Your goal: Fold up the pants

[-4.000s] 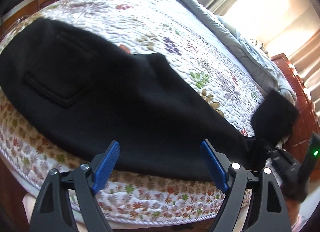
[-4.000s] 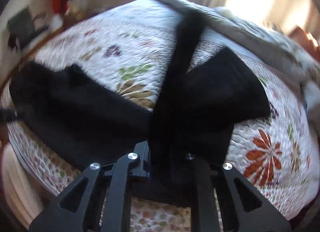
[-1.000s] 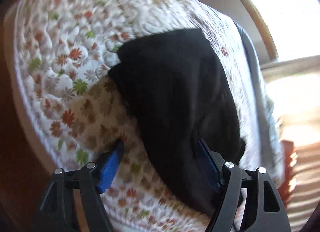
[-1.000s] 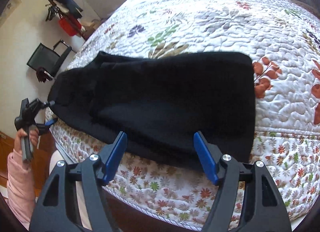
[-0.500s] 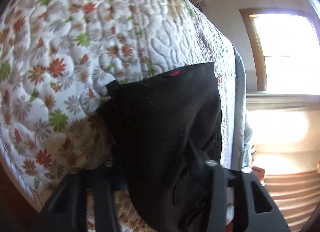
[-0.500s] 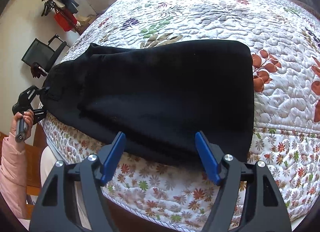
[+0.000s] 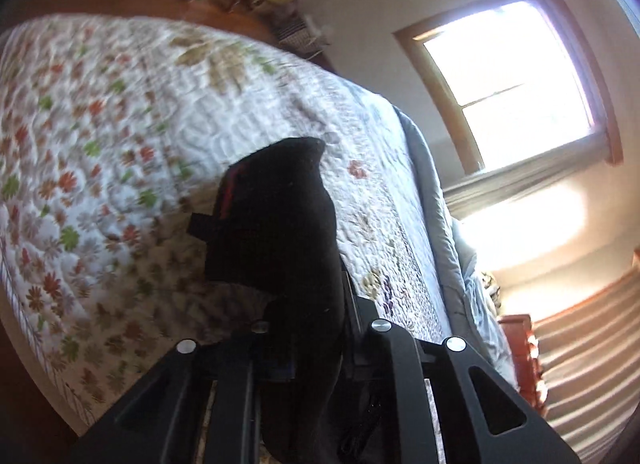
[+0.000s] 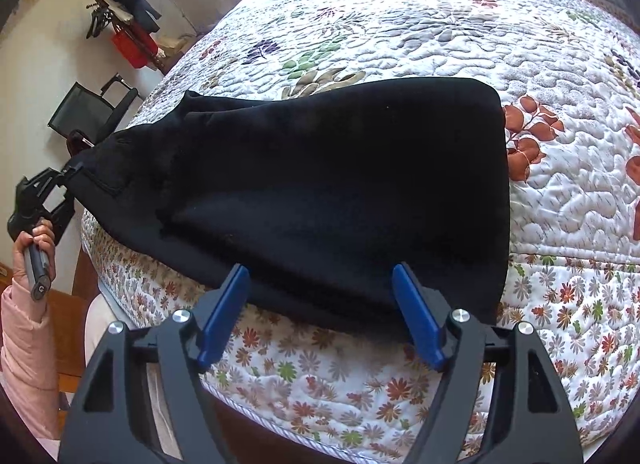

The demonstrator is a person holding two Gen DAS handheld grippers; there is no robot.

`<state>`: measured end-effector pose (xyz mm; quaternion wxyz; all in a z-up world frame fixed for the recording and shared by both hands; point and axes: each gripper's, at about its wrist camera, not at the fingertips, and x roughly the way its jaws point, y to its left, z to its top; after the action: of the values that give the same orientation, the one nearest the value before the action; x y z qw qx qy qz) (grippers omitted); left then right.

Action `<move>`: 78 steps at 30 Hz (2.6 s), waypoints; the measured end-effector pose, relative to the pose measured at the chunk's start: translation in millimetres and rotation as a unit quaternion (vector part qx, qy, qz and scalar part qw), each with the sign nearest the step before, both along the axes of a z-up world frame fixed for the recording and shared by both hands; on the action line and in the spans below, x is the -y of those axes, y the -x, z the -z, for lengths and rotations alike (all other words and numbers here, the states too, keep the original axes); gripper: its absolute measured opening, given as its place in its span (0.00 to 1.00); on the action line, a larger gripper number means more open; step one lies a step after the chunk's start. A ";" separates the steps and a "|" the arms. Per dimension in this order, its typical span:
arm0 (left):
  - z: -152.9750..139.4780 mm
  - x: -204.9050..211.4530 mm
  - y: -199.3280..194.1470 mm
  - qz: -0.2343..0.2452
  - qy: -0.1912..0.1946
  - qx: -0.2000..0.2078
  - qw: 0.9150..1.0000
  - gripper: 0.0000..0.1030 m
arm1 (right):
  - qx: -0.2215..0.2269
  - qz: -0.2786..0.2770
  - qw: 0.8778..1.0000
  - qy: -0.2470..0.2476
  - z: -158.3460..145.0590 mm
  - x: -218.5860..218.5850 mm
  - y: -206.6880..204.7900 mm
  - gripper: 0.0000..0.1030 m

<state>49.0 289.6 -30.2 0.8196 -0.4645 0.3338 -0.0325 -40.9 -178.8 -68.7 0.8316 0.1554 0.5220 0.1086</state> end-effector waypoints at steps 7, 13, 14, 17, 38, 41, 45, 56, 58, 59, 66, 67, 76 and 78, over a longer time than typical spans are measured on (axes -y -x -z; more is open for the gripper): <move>-53.0 62.2 0.6 0.082 -0.092 0.067 0.990 0.15 | 0.004 0.011 1.000 -0.004 -4.3 3.5 1.7 0.73; -73.1 145.3 15.8 0.188 -0.200 0.102 0.956 0.15 | 0.023 0.032 0.999 -0.024 -16.6 14.6 4.5 0.73; -71.5 155.8 25.1 0.202 -0.213 0.106 0.950 0.15 | 0.024 0.034 0.999 -0.026 -18.0 16.5 4.8 0.73; -60.9 202.6 29.5 0.260 -0.255 0.106 0.925 0.15 | 0.025 0.039 0.999 -0.021 -18.8 20.6 5.9 0.74; -55.7 240.6 41.6 0.372 -0.213 0.073 0.900 0.76 | 0.014 0.038 0.999 -0.001 -13.3 24.8 5.3 0.75; -36.9 213.2 19.0 0.315 -0.284 -0.002 0.906 0.74 | -0.018 0.038 0.999 0.033 -1.9 19.6 1.1 0.76; 12.5 206.7 0.2 0.306 -0.342 -0.100 0.883 0.74 | -0.036 0.021 0.996 0.079 7.6 5.7 -4.9 0.77; -9.1 185.9 6.3 0.267 -0.369 -0.095 0.885 0.84 | -0.001 -0.039 0.999 0.017 -62.0 -52.9 -56.3 0.78; -7.4 174.8 5.3 0.261 -0.356 -0.102 0.892 0.84 | -0.010 -0.050 0.999 0.018 -62.5 -66.5 -70.3 0.78; -5.7 170.4 4.9 0.259 -0.349 -0.106 0.894 0.84 | -0.018 -0.056 0.998 0.026 -59.4 -75.8 -78.1 0.78; 10.4 153.1 5.2 0.254 -0.312 -0.134 0.906 0.85 | -0.074 -0.065 0.995 -0.020 -27.9 -86.8 -96.3 0.13; 11.7 153.7 4.4 0.254 -0.310 -0.135 0.906 0.86 | -0.066 -0.065 0.995 -0.029 -31.1 -85.2 -93.8 0.05; 29.3 168.7 -2.2 0.271 -0.301 -0.153 0.901 0.89 | -0.088 -0.043 0.995 -0.026 -14.0 -63.0 -85.9 0.06; 31.3 172.7 -1.0 0.280 -0.298 -0.150 0.900 0.89 | -0.080 -0.046 0.995 -0.023 -8.6 -66.3 -87.5 0.08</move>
<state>50.0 116.9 -61.5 0.8168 -0.0858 0.5634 -0.0893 46.6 -112.5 -60.1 0.7773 0.1587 0.5911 0.1455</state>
